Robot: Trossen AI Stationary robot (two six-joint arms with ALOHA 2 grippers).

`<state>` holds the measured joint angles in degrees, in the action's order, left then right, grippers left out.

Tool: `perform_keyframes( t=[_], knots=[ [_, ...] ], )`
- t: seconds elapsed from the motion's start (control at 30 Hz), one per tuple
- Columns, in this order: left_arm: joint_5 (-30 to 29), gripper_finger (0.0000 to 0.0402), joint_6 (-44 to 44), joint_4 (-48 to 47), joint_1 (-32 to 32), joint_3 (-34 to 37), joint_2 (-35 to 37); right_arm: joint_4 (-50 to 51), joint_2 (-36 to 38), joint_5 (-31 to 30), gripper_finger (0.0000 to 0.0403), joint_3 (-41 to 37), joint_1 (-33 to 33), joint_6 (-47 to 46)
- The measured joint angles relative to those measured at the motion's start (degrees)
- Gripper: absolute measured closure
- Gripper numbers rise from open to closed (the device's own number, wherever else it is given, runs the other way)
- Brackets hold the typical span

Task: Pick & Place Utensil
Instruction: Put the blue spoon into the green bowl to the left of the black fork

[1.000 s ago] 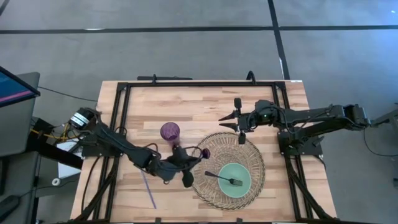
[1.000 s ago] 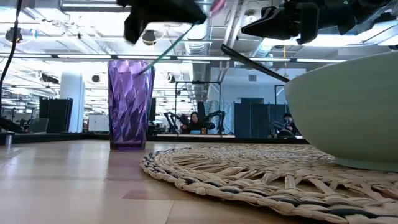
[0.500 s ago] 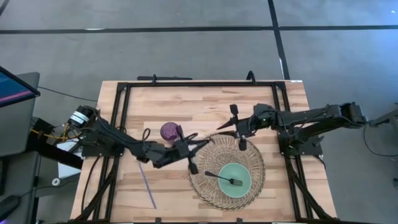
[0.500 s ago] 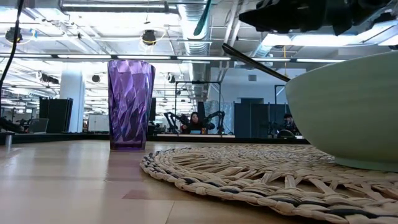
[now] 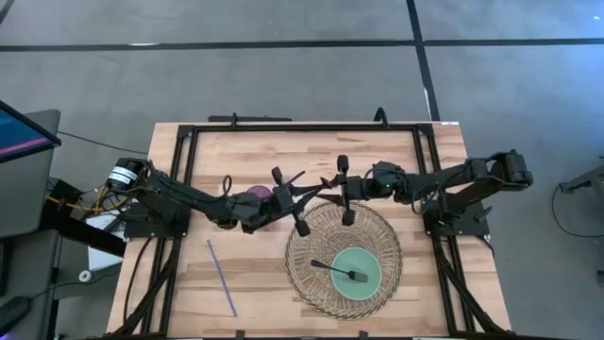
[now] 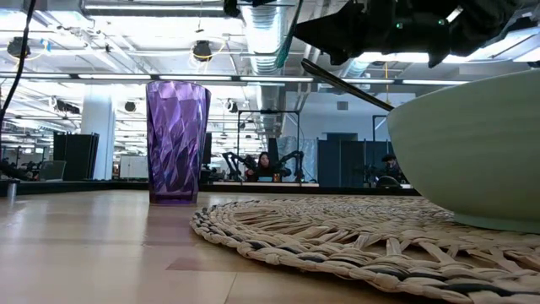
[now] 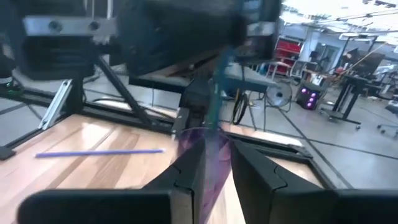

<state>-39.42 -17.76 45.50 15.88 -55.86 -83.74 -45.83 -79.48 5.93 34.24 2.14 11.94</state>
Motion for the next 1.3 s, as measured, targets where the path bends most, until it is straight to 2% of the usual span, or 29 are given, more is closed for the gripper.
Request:
perform_keyframes(
  t=[0.37, 0.53, 0.63, 0.8, 0.9, 1.03, 1.1, 1.17, 1.23, 1.3],
  knots=[
    [-2.4, 0.0387, 0.7, 0.0, -0.3, 0.0, 0.0, -0.1, 0.2, -0.1, 0.0333, 0.0, -0.3, -3.5],
    [-2.5, 0.0387, 3.9, 0.0, -0.2, 0.0, 0.0, 0.2, -0.4, -3.0, 0.0333, 0.0, -0.2, -2.8],
    [-4.3, 0.0387, 8.4, 0.0, -0.2, 0.0, 0.0, 0.4, -0.3, -3.0, 0.0333, 0.0, -0.6, 2.9],
    [-13.8, 0.0387, 14.4, 0.0, -0.2, 0.0, 0.0, 8.4, 2.0, -3.8, 0.0333, 0.0, -3.9, 23.6],
    [-16.5, 0.0385, 17.5, -0.1, -0.3, 0.0, 0.0, 12.8, 2.6, -9.7, 0.0333, 0.0, -6.8, 32.8],
    [-17.7, 0.0381, 21.4, -0.2, -0.2, 0.0, 0.0, 11.7, 2.6, -25.6, 0.0333, 0.0, -10.7, 37.7],
    [-17.7, 0.0381, 21.5, -0.2, -0.6, 0.0, 0.0, 7.9, 2.4, -33.5, 0.0333, 0.0, -11.8, 33.6],
    [-17.7, 0.0381, 23.1, -0.2, -1.2, 0.0, 0.0, 3.7, 2.4, -38.3, 0.0333, 0.0, -12.3, 25.2],
    [-17.7, 0.0381, 24.9, 0.0, -2.4, 0.0, -0.7, 0.3, 2.4, -38.8, 0.0333, 0.0, -12.1, 16.8],
    [-17.8, 0.0381, 25.8, -0.1, -3.8, 0.0, -1.9, -1.6, 2.4, -37.6, 0.0333, 0.0, -11.7, 12.6]
  ],
)
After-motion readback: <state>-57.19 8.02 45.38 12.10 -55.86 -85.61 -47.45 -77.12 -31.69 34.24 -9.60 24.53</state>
